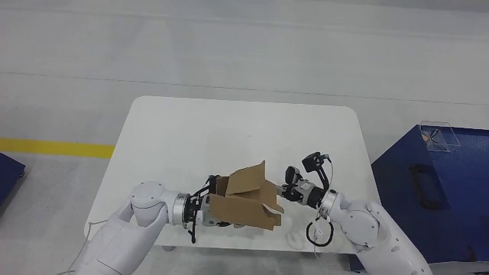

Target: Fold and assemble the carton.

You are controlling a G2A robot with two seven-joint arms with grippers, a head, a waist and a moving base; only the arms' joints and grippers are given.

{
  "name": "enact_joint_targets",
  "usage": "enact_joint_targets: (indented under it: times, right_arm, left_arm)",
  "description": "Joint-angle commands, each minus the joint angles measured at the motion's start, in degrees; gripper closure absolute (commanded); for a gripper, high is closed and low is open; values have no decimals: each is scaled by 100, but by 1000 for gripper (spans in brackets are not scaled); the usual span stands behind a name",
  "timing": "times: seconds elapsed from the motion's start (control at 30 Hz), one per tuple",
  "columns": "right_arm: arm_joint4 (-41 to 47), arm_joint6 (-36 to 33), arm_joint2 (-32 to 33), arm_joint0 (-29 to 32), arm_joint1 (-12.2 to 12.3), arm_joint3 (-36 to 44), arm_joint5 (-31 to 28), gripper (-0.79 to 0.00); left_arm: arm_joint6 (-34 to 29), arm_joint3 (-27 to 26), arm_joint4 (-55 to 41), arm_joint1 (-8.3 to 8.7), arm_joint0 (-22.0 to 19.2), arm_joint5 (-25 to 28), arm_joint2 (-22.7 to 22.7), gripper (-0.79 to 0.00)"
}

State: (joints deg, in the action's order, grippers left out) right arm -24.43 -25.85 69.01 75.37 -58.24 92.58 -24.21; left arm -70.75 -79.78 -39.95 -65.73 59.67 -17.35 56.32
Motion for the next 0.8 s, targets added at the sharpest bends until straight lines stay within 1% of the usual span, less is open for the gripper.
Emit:
enact_joint_targets:
  times: [0.0,0.27,0.57,0.67,0.77]
  right_arm:
    - [32,-8,16,2,-1,-28,-66,-785]
    - [106,-50,354,203,52,131,-160,-785]
    - [183,-90,739,536,109,605,-154,-785]
    - [209,-149,746,641,114,730,-191,-785]
    - [147,-255,608,592,97,725,-145,-785]
  left_arm:
    - [48,9,16,-2,-5,10,-17,0]
    - [160,99,-31,-8,-41,-61,-44,0]
    - [324,237,-238,-5,-100,-293,31,0]
    - [427,308,-305,-15,-136,-408,20,0]
    - [399,335,-292,-24,-157,-411,-38,0]
